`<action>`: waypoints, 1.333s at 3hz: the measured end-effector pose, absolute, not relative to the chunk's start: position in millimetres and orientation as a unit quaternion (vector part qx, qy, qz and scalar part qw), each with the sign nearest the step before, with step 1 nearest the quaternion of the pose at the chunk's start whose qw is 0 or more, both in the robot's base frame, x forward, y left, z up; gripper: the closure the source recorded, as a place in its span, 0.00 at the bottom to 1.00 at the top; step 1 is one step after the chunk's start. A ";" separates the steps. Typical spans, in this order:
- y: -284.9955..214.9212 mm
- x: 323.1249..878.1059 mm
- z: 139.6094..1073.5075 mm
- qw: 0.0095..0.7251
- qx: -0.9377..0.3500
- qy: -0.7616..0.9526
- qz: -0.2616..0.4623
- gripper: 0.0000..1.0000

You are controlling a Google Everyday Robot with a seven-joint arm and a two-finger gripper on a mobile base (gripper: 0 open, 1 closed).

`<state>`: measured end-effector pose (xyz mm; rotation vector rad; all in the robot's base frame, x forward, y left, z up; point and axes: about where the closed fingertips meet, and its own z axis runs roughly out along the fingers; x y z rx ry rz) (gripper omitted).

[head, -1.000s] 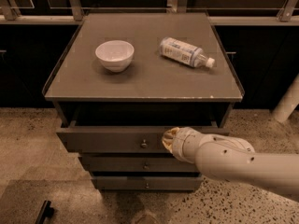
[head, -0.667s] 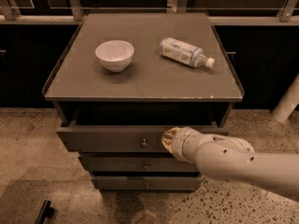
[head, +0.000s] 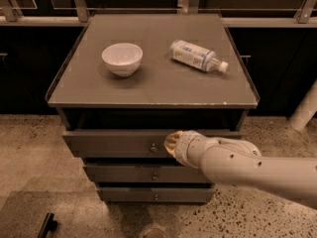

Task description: Close top drawer

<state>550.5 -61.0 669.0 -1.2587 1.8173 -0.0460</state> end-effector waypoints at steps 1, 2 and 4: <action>-55.4 562.8 674.8 0.456 -0.513 0.727 -0.016 1.00; -55.3 562.8 674.8 0.456 -0.513 0.727 -0.016 1.00; -45.8 570.5 679.6 0.463 -0.517 0.720 -0.011 1.00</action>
Offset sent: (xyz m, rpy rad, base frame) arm 0.0738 0.0096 0.0410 0.0788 -0.0901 0.1087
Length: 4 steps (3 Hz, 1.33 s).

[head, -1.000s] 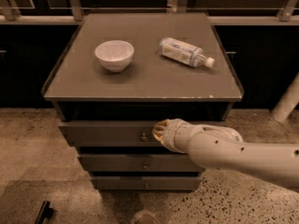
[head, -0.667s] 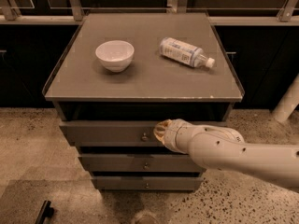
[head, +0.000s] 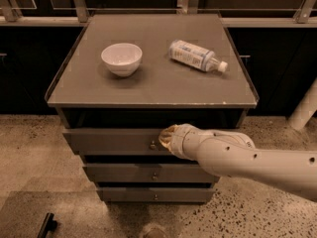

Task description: Close top drawer

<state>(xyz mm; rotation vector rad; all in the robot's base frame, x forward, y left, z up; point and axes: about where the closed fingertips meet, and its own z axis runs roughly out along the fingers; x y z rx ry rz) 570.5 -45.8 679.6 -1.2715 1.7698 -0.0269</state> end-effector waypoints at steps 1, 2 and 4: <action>-44.0 570.0 678.0 0.461 -0.515 0.722 -0.005 1.00; -48.8 556.6 690.2 0.463 -0.505 0.728 0.001 1.00; -30.4 527.9 757.2 0.465 -0.542 0.700 0.026 0.90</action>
Offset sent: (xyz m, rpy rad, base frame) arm -0.1030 -0.0905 0.0948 0.1747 0.0835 -0.0857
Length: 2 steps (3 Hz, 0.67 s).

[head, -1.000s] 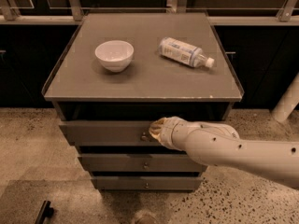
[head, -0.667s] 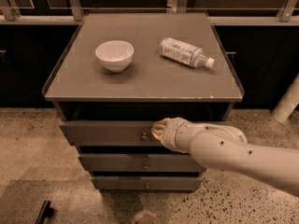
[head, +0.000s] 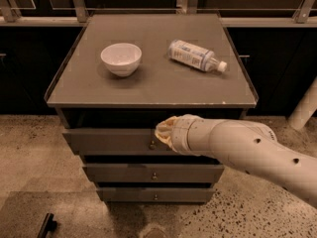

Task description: Close top drawer

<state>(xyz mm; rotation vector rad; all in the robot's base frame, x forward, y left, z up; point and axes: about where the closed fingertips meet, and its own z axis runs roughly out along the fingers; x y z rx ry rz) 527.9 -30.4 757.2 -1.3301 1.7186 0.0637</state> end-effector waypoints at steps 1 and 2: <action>-29.7 524.5 756.6 0.462 -0.547 0.697 0.025 0.65; -29.7 524.5 756.6 0.462 -0.547 0.697 0.025 0.42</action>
Offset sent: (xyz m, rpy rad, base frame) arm -0.0034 0.0006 -0.0006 -0.0084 0.0007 0.0098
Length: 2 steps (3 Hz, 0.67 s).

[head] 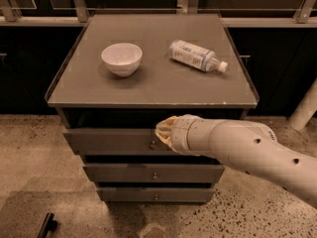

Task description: Close top drawer

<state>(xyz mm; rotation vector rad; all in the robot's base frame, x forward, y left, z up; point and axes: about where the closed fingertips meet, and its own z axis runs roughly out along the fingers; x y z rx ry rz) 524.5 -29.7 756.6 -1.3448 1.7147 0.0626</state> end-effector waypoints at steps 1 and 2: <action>-29.7 524.5 756.6 0.462 -0.547 0.697 0.025 0.18; -29.7 524.4 756.6 0.462 -0.547 0.697 0.025 0.00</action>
Offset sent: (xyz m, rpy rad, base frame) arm 0.0000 0.0000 0.0000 0.0000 0.0000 0.0000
